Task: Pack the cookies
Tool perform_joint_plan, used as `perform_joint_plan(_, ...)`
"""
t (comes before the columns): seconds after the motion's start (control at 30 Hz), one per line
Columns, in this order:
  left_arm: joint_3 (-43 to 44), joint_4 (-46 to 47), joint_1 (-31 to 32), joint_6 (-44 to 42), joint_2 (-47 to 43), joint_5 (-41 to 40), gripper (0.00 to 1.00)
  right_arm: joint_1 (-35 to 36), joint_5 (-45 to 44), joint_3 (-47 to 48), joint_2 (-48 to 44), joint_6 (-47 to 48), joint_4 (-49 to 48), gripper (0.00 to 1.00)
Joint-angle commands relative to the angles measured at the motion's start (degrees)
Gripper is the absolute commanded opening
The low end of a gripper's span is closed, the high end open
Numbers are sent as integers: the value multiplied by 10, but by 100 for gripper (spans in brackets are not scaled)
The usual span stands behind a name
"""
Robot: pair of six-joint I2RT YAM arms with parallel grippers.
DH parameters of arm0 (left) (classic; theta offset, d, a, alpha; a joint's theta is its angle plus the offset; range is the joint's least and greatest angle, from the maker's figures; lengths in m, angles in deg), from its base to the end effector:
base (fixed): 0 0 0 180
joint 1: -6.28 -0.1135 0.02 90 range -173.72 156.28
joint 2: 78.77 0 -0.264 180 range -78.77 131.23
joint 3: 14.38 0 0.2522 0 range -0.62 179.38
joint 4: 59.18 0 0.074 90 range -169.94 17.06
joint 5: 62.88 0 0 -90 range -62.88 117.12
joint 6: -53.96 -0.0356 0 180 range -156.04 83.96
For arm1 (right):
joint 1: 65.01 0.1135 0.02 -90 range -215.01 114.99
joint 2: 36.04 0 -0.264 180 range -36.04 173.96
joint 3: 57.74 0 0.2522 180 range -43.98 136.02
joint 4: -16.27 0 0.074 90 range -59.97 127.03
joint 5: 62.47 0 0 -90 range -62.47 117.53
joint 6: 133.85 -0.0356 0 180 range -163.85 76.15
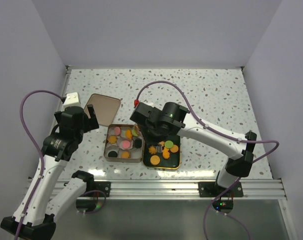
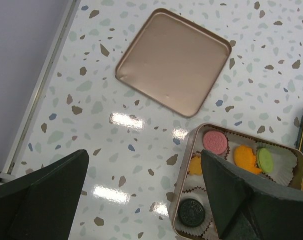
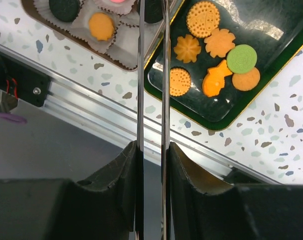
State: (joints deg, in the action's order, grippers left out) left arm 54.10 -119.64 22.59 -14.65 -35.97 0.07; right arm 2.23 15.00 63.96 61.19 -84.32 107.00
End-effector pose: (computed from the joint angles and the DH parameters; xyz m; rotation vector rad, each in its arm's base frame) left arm 0.1393 -0.0239 0.3419 -0.3552 2.0759 0.1226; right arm 0.1335 0.2981 0.3803 -0.5664 2.6502 0.2844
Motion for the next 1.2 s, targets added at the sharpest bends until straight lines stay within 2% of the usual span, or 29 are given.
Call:
perform_joint_plan(0.0,-1,31,5,-6,-2,-8,100,24,-1,27,-2,-2,84,22)
perform_joint_plan(0.27,-2,32,5,-8,-4,-7,100,72,19,3,13,-20,68,21)
perform_joint_plan(0.63,-3,35,5,-10,-2,-2,100,86,31,-51,9,-34,61,22)
perform_joint_plan(1.17,-2,35,5,-10,-3,-4,100,95,37,-81,-5,-42,57,38)
